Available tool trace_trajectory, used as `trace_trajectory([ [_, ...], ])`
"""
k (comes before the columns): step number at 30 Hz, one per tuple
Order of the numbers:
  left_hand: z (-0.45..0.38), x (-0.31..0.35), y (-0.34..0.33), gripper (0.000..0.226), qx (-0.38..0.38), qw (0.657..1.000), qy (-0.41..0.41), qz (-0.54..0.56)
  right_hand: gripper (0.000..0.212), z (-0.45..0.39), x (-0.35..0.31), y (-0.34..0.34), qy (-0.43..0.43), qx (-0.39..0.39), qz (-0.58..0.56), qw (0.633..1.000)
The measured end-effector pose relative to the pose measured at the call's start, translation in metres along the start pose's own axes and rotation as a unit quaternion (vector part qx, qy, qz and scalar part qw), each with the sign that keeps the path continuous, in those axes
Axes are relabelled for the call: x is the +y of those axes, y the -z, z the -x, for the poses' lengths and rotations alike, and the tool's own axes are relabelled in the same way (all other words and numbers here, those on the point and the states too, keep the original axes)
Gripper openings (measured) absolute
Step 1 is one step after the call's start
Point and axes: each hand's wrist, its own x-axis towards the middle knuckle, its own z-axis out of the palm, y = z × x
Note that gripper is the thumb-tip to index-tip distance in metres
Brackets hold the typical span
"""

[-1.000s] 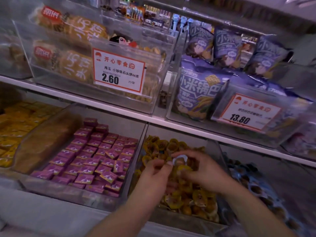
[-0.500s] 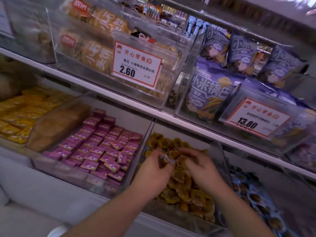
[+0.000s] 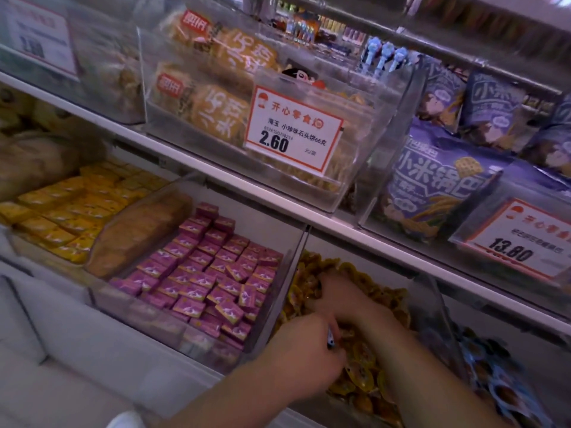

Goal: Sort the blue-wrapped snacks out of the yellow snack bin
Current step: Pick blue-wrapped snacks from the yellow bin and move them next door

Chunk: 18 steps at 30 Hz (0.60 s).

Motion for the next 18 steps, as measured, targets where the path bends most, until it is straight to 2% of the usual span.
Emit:
trace_trajectory([
  [2, 0.000, 0.000, 0.002, 0.011, 0.002, 0.999, 0.003, 0.036, 0.040, -0.001, 0.002, -0.001, -0.011, -0.029, 0.048, 0.998],
  [4, 0.001, 0.000, 0.003, 0.015, 0.004, 0.997, 0.019, 0.081, 0.058, -0.003, 0.003, -0.002, -0.039, -0.063, 0.094, 0.993],
  [6, 0.000, 0.000, 0.004, 0.019, 0.008, 0.989, 0.046, 0.138, 0.064, -0.007, 0.000, -0.008, -0.072, -0.075, 0.115, 0.988],
  [10, -0.001, 0.002, 0.003, 0.020, 0.014, 0.970, 0.077, 0.230, 0.054, -0.008, -0.003, -0.027, -0.102, -0.003, 0.068, 0.992],
  [14, -0.003, 0.002, 0.003, 0.028, 0.034, 0.965, 0.085, 0.245, 0.056, -0.001, 0.002, -0.033, -0.092, 0.064, 0.021, 0.993],
  [18, -0.003, 0.001, 0.003, 0.026, 0.030, 0.969, 0.081, 0.230, 0.071, -0.009, 0.006, -0.036, -0.054, 0.037, 0.018, 0.998],
])
